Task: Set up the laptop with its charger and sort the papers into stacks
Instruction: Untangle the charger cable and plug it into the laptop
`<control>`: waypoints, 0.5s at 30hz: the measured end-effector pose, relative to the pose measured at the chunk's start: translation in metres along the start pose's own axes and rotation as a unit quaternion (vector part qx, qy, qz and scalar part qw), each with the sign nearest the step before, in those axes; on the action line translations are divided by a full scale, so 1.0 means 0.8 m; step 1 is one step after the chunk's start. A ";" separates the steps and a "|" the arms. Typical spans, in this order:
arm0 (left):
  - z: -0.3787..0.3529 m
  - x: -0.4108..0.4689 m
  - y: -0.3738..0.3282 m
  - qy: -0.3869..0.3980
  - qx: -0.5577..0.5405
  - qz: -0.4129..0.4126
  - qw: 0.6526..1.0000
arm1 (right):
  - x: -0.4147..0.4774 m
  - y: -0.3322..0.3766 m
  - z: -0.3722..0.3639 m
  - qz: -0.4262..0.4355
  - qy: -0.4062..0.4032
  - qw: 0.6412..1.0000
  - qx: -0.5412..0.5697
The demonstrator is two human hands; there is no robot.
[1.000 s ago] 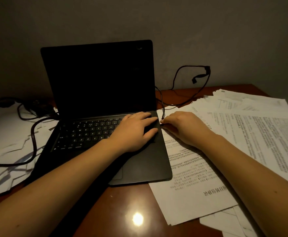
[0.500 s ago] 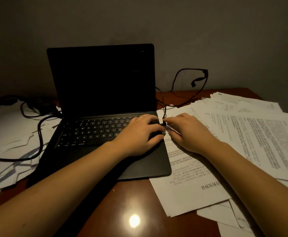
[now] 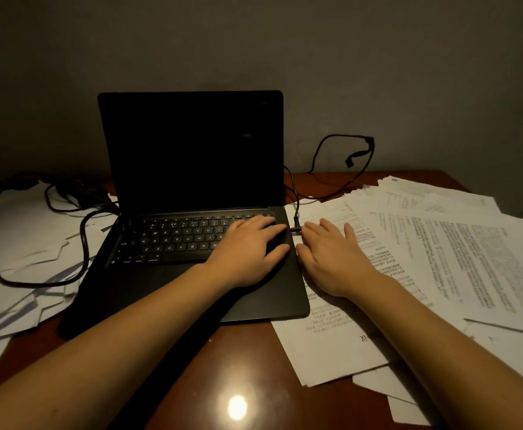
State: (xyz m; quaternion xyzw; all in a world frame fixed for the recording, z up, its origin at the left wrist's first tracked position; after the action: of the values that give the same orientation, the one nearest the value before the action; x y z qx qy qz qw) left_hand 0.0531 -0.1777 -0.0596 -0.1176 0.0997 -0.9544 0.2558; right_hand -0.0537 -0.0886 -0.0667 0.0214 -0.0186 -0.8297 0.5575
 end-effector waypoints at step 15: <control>-0.004 -0.010 0.012 0.018 -0.004 0.027 0.999 | -0.005 0.000 0.006 -0.033 -0.004 0.997 -0.063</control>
State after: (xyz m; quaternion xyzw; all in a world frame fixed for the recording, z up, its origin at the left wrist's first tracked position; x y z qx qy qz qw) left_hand 0.0635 -0.1811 -0.0661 -0.0985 0.1118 -0.9486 0.2793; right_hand -0.0522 -0.0849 -0.0621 -0.0161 0.0320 -0.8475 0.5296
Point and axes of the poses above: each hand's wrist, its own x-axis towards the middle knuckle, its own z-axis out of the back of the hand, y = z × x, the point moved 7 cm from there along x, towards the middle knuckle, and after that the axes turned 4 degrees about -x, right-handed, at the moved point
